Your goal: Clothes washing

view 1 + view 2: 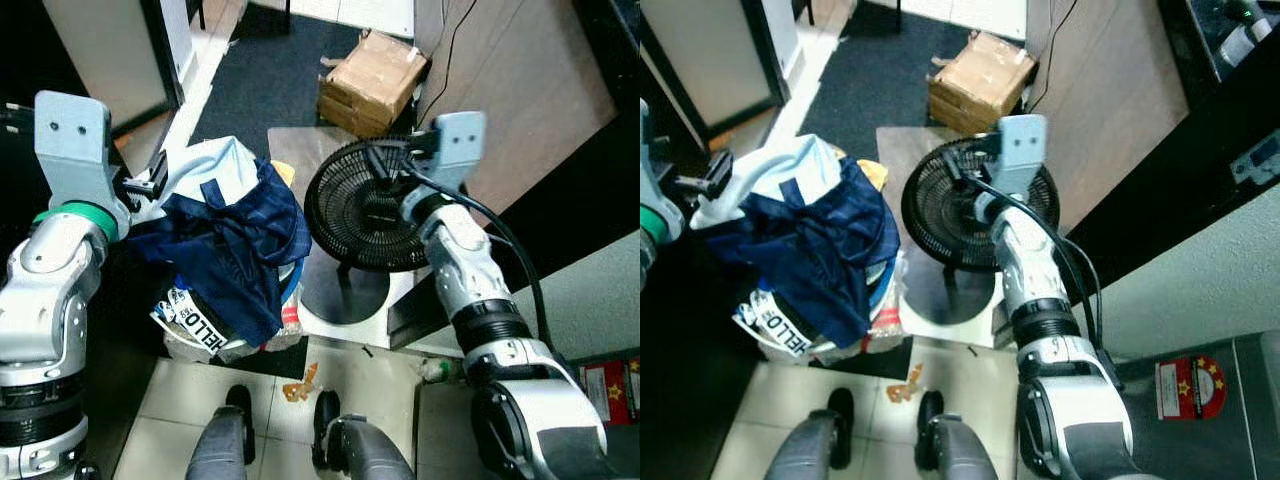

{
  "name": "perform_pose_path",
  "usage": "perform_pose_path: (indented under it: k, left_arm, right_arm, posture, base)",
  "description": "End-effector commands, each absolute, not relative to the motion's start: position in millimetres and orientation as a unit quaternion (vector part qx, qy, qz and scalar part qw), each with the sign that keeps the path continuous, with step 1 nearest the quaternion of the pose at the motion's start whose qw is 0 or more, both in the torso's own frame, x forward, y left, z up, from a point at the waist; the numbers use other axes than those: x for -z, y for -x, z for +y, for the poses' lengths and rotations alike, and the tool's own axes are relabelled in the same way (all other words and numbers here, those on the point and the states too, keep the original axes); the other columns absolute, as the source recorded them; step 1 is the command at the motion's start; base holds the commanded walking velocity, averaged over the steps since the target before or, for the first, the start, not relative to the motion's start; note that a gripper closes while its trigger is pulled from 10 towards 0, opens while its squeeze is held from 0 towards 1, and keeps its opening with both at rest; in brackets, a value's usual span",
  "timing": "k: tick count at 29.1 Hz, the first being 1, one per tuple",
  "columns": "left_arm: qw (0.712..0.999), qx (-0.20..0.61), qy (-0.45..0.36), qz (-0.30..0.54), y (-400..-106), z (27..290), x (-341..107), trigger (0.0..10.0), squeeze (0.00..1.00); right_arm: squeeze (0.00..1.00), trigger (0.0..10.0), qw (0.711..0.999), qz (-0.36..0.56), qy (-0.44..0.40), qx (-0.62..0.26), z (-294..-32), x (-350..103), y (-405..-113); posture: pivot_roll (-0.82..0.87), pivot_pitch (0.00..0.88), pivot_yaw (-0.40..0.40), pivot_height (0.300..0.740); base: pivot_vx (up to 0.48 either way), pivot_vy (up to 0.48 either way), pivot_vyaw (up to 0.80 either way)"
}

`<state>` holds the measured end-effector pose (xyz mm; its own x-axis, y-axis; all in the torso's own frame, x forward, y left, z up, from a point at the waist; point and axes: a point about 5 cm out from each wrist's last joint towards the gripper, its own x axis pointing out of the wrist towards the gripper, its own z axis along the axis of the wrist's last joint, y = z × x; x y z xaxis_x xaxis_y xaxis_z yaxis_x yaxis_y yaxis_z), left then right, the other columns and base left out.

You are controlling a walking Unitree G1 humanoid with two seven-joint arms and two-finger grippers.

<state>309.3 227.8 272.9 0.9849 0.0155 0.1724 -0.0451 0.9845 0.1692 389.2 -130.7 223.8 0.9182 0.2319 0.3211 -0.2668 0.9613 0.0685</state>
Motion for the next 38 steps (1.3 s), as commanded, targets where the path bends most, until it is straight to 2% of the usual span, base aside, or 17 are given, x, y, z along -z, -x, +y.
perform_pose_path:
  k: [1, 7, 8, 13, 19, 32, 38]
  left_arm:
    - [0.993, -0.017, -0.083, -0.084, -309.5, 230.2, -270.5, 10.0, 0.00]
    - [0.993, -0.030, -0.073, -0.085, -315.0, 232.0, -267.5, 10.0, 0.00]
    - [0.994, -0.032, -0.067, -0.085, -315.1, 224.0, -256.3, 10.0, 0.00]
    - [0.994, -0.024, -0.076, -0.080, -312.7, 212.2, -240.4, 10.0, 0.00]
    - [0.994, -0.005, -0.073, -0.084, -317.6, 201.4, -237.3, 10.0, 0.00]
    - [0.994, -0.002, -0.060, -0.096, -324.6, 193.7, -236.7, 10.0, 0.00]
    - [0.993, -0.008, -0.069, -0.096, -326.4, 192.1, -235.0, 10.0, 0.00]
  right_arm:
    - [0.00, 10.0, 0.981, -0.145, -0.064, -0.112, -136.1, -215.7, -386.8]
    - [0.00, 10.0, 0.980, -0.158, -0.069, -0.096, -135.5, -212.9, -374.3]
    - [0.00, 10.0, 0.982, -0.158, -0.055, -0.090, -138.4, -206.4, -362.9]
    - [0.00, 10.0, 0.987, -0.141, -0.038, -0.073, -153.3, -196.9, -356.2]
    - [0.00, 10.0, 0.988, -0.137, -0.029, -0.069, -155.7, -198.5, -356.8]
    - [0.00, 10.0, 0.986, -0.132, -0.021, -0.095, -137.9, -201.5, -353.6]
    - [0.00, 10.0, 0.985, -0.130, -0.008, -0.114, -126.6, -201.6, -356.1]
  posture:
    - [0.07, 0.124, -0.035, 0.740]
    - [0.06, 0.094, -0.033, 0.740]
    - [0.05, 0.056, -0.046, 0.740]
    - [0.05, 0.056, -0.050, 0.740]
    - [0.02, 0.062, -0.057, 0.740]
    - [0.03, 0.076, -0.060, 0.740]
    - [0.05, 0.074, -0.065, 0.740]
  base:
    - [0.000, 0.000, 0.00]
    - [0.000, 0.000, 0.00]
    - [0.000, 0.000, 0.00]
    - [0.000, 0.000, 0.00]
    - [0.000, 0.000, 0.00]
    - [0.000, 0.000, 0.00]
    - [0.000, 0.000, 0.74]
